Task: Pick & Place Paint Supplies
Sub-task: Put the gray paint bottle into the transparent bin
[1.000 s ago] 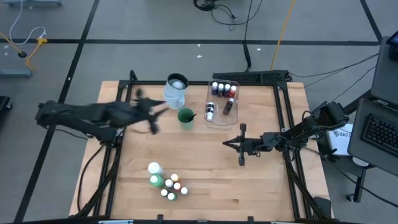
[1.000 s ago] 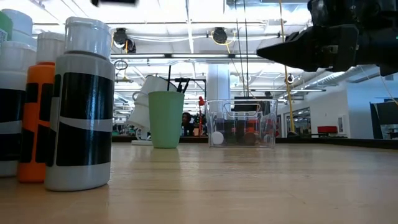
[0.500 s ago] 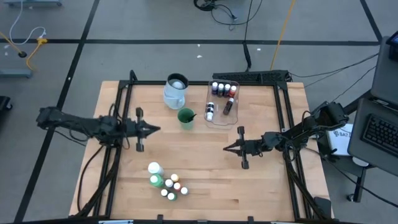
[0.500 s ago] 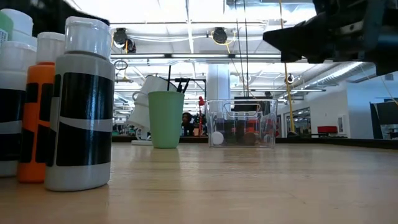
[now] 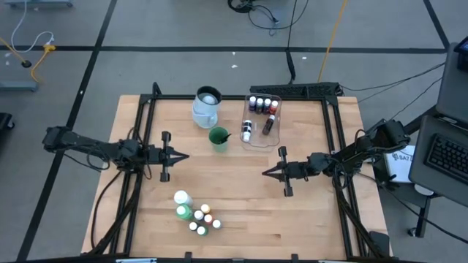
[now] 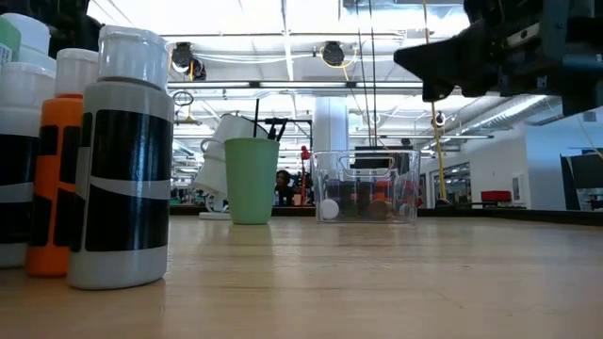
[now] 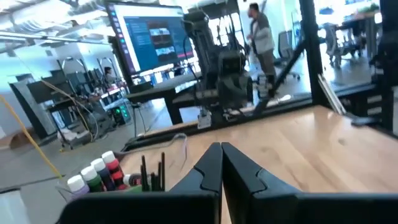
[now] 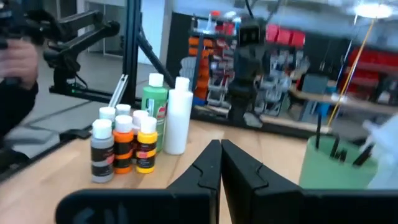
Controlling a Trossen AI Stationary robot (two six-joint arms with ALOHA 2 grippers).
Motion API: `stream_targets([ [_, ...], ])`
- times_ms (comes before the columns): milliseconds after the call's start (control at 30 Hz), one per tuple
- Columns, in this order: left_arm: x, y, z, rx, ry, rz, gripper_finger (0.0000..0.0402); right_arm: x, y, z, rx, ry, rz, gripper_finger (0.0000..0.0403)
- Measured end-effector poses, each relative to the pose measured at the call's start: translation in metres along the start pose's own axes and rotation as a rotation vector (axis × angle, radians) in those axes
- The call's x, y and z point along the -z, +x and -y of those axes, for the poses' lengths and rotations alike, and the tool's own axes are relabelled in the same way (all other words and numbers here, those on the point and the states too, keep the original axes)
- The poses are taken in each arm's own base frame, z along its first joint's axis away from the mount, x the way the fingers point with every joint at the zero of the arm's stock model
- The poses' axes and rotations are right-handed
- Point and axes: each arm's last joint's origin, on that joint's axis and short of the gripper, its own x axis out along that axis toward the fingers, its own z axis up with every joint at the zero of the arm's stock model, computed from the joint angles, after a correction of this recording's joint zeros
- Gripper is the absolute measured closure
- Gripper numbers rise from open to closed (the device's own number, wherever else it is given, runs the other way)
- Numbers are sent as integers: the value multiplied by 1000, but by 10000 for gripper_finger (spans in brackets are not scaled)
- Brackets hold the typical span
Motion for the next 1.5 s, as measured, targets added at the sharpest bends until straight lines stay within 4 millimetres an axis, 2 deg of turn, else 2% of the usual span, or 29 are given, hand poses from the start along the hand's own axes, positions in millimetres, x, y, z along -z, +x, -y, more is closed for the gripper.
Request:
stream_targets([
  [100,-2,1,-1,9,-25,-5,399,3,0,-2,-11,56,-35,399],
  [200,1,1,2,63,-37,-29,393,4,0,-2,-14,38,-44,399],
  [333,6,0,5,158,78,-55,399,5,0,-1,-7,-42,-47,399],
  [467,6,0,6,174,81,-49,393,8,0,-1,-9,-37,-85,399],
  [633,0,0,4,157,77,4,400,10,-1,-2,-12,27,-99,399],
  [767,-4,1,2,110,116,40,385,10,-1,-3,-15,32,-101,399],
  [900,-2,1,1,59,149,15,377,12,-1,-5,-24,25,-113,399],
  [1033,0,1,1,51,154,-18,389,12,-1,-5,-24,2,-111,399],
  [1200,1,1,1,58,123,-29,396,12,-1,-3,3,-13,-113,399],
  [1333,1,1,1,54,23,-25,391,12,-1,-1,57,-9,-120,399],
  [1500,-1,1,1,46,-32,-11,399,13,-1,-3,44,1,-125,398],
])
